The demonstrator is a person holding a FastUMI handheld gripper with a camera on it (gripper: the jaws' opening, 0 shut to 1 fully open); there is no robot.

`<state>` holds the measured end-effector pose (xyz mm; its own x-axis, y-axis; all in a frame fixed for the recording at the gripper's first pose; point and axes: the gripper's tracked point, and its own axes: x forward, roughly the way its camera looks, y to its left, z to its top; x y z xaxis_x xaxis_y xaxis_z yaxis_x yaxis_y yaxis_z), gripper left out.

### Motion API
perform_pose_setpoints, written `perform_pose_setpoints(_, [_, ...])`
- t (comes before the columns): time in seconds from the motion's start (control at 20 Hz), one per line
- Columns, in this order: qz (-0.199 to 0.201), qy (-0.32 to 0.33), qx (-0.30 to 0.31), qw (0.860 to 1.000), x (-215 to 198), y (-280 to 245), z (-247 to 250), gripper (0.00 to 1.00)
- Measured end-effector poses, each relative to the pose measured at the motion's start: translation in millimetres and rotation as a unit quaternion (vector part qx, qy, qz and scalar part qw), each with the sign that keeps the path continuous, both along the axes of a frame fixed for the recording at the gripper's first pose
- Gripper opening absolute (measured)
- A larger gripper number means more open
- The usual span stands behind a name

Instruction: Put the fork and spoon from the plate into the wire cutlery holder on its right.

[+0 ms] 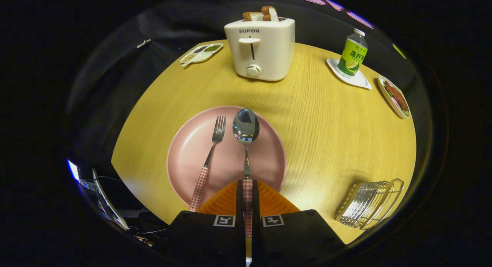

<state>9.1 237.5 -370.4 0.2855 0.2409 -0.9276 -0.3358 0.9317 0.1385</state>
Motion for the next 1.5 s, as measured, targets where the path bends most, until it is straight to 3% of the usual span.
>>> perform_pose_setpoints(0.2, [0.0, -0.012, 0.024, 1.0, 1, -33, 42, 0.11])
perform_pose_setpoints(0.6, [0.008, 0.016, -0.007, 1.0, -9, -161, 100, 0.11])
perform_pose_setpoints(0.95, [0.063, 0.076, -0.078, 0.992, -19, -248, 124, 0.11])
perform_pose_setpoints(1.35, [0.147, 0.179, -0.123, 0.965, -39, -269, 116, 0.11])
perform_pose_setpoints(1.5, [0.185, 0.215, -0.151, 0.947, -48, -270, 100, 0.11])
